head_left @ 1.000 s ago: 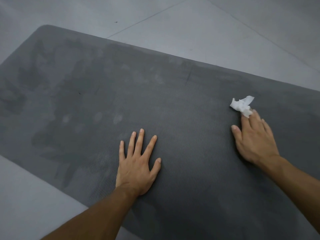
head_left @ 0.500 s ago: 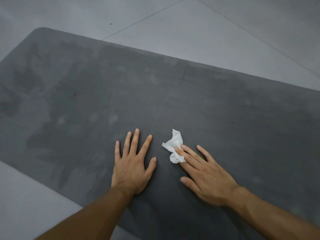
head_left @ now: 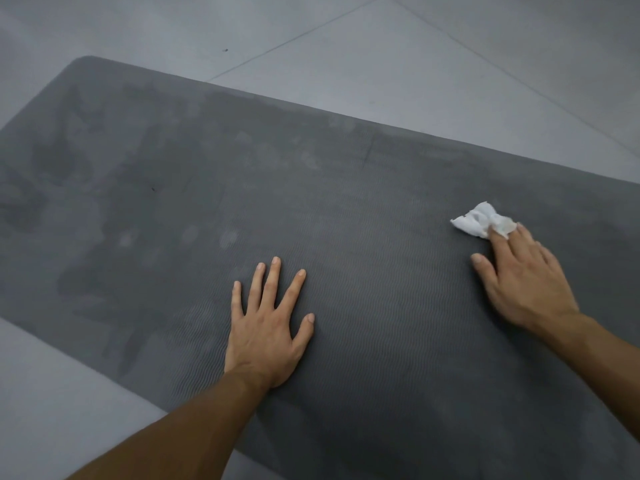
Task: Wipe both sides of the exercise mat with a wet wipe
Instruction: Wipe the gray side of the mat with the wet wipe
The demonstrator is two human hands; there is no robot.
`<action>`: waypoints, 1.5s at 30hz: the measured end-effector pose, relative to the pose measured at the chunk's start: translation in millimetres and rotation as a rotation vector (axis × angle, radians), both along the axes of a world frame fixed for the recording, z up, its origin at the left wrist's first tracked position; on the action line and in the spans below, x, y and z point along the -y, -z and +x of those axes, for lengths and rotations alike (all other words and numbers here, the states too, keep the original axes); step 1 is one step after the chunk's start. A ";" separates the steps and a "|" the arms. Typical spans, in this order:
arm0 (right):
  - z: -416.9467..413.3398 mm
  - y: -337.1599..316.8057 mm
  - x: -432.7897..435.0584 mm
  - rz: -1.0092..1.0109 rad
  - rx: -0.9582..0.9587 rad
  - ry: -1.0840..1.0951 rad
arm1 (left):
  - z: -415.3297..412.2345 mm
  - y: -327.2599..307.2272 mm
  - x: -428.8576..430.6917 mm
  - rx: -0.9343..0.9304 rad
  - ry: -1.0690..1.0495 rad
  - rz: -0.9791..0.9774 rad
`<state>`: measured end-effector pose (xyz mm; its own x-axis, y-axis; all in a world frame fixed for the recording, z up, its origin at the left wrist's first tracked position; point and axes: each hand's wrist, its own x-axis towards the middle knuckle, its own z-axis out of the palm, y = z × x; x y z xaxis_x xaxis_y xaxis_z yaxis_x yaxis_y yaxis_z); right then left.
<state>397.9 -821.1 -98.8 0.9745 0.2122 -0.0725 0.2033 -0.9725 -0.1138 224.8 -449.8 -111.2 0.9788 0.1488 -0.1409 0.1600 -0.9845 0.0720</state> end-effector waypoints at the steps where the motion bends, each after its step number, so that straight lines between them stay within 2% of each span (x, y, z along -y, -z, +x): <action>1: 5.4 0.3 2.2 0.007 -0.001 0.037 | 0.2 0.2 0.0 -0.002 0.001 0.001; 5: 13.1 3.7 -13.9 0.101 -0.016 0.050 | 0.2 0.9 -0.7 -0.004 0.006 0.002; 9: -13.6 5.6 -55.9 0.193 -0.069 -0.241 | 0.0 0.7 -0.5 -0.007 0.006 0.007; 14: -84.9 0.1 -105.3 0.184 -0.066 -0.568 | 0.2 0.7 -0.1 -0.001 0.001 0.005; 17: -124.4 -2.2 -116.6 0.127 -0.116 -0.737 | -0.1 1.7 -0.5 0.009 0.002 0.001; 21: -143.6 1.3 -105.0 0.040 -0.039 -0.888 | -0.2 2.4 0.2 0.016 0.004 0.008; 24: -123.8 4.5 -95.4 0.007 0.014 -0.788 | 0.5 0.7 0.5 0.002 0.004 0.007; 28: -82.2 4.5 -79.5 -0.031 0.078 -0.481 | -0.1 -0.4 0.1 -0.007 0.002 0.008; 32: -35.4 2.7 -51.3 -0.055 0.060 -0.212 | -0.1 0.6 -0.4 0.000 0.003 0.002; 38: 4.6 1.8 -9.3 0.025 0.001 0.125 | -0.7 0.2 0.0 0.002 0.008 0.001; 41: 0.6 0.2 -18.0 0.132 -0.007 0.076 | -0.5 0.5 -0.2 0.005 0.004 -0.006; 45: -41.0 2.7 -52.9 0.210 -0.021 -0.268 | -0.5 0.6 -0.4 0.002 0.004 -0.001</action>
